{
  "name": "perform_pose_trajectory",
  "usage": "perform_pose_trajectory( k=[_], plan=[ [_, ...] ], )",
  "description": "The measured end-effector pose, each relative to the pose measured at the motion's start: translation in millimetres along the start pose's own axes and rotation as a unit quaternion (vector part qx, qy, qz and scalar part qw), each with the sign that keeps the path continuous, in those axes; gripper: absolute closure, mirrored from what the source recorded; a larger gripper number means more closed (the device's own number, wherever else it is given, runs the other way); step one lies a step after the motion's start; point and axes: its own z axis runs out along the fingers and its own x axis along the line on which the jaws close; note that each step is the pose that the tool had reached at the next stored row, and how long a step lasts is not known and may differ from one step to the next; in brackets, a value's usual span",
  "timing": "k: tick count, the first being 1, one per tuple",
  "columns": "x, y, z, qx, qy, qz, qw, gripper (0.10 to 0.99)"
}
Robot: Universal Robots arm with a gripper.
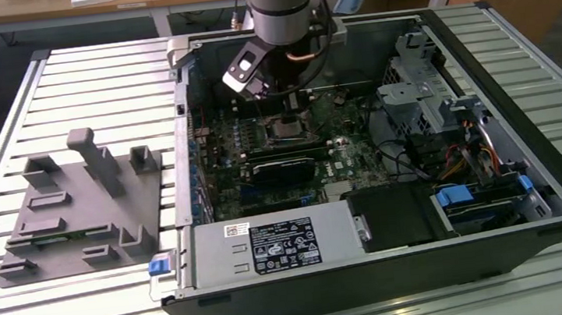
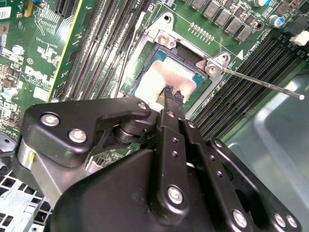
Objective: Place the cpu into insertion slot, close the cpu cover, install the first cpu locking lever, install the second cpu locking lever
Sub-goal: 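Close the cpu cover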
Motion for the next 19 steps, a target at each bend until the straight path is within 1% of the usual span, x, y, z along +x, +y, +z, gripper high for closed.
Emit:
perform_pose_trajectory(
  k=[5,10,14,19],
  plan=[
    [0.1,0.3,-4.5,0.0000,0.0001,0.000,1.0000,0.980],
    [0.2,0.9,-13.9,0.0000,0.0000,0.000,1.0000,0.980],
    [0.3,1.6,-25.3,0.0000,0.0000,0.000,1.0000,0.980],
    [0.6,2.8,-44.5,0.0000,0.0000,0.000,1.0000,0.980]
  ],
)
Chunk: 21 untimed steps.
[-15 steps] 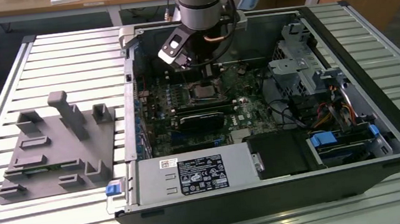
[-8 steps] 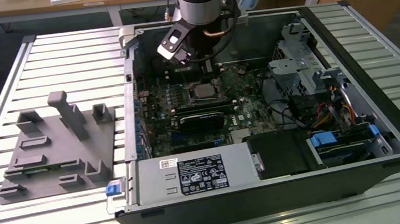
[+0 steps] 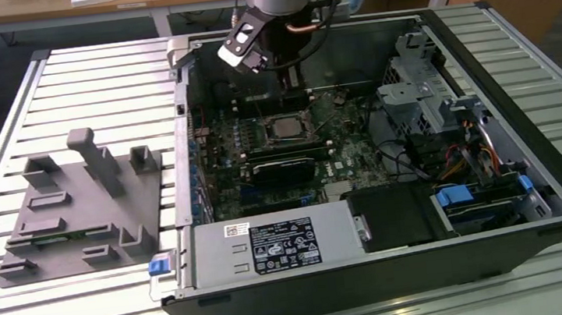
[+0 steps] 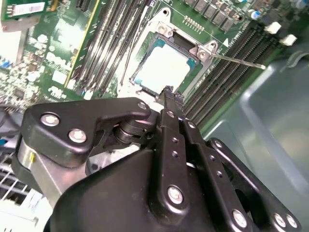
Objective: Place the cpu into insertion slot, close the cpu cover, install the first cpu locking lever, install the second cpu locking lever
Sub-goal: 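Close the cpu cover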
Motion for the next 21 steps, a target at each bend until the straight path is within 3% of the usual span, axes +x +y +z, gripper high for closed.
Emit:
perform_pose_trajectory(
  k=[5,10,15,18,21],
  plan=[
    [0.2,1.0,-16.7,0.0000,-0.0001,0.000,1.0000,0.980],
    [-2.0,1.1,-18.2,0.0001,0.0000,0.000,1.0000,0.980],
    [-11.0,2.1,-18.2,0.0003,0.0000,0.001,1.0000,0.980],
    [-11.2,9.3,-17.7,0.0016,0.0004,0.001,1.0000,0.980],
    [-11.3,20.5,-16.7,0.0068,0.0012,0.001,1.0000,0.980]
  ],
)
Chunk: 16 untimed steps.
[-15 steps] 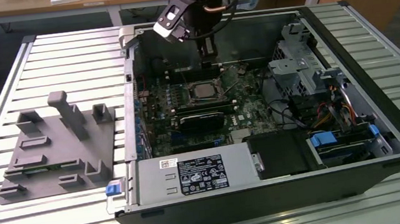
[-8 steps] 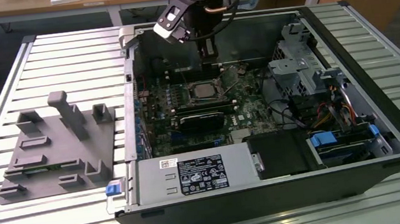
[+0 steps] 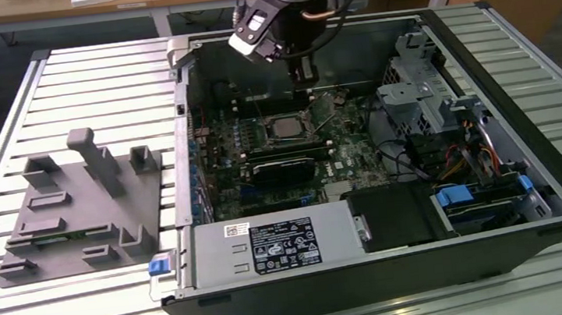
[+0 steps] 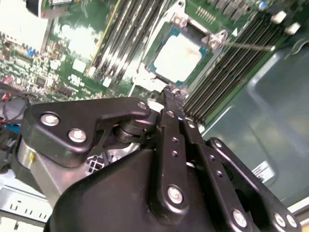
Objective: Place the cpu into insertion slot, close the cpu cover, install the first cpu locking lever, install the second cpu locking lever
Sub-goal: 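Close the cpu cover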
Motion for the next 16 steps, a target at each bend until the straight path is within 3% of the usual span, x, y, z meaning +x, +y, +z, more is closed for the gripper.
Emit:
perform_pose_trajectory(
  k=[4,13,16],
  plan=[
    [0.0,9.7,0.9,0.0072,0.0003,0.000,1.0000,0.980],
    [0.1,21.5,4.2,0.0083,0.0009,-0.009,0.9999,0.980],
    [0.7,26.8,6.1,0.0089,-0.0007,-0.010,0.9999,0.980]
  ],
)
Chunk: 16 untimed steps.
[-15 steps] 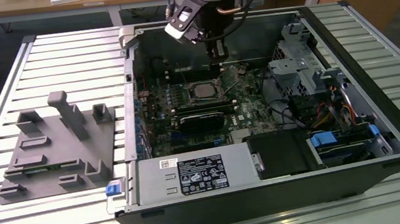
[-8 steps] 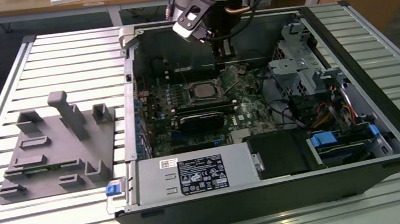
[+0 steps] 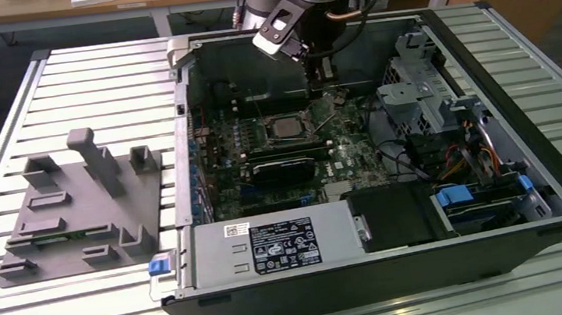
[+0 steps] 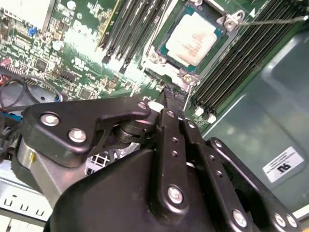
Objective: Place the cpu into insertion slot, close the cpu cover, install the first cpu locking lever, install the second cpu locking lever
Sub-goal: 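Close the cpu cover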
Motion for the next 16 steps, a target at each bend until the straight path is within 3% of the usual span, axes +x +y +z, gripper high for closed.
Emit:
perform_pose_trajectory(
  k=[8,16],
  plan=[
    [1.4,8.3,4.5,0.0004,-0.0031,0.000,1.0000,0.980],
    [1.7,15.4,7.0,0.0005,-0.0036,0.000,1.0000,0.980]
  ],
)
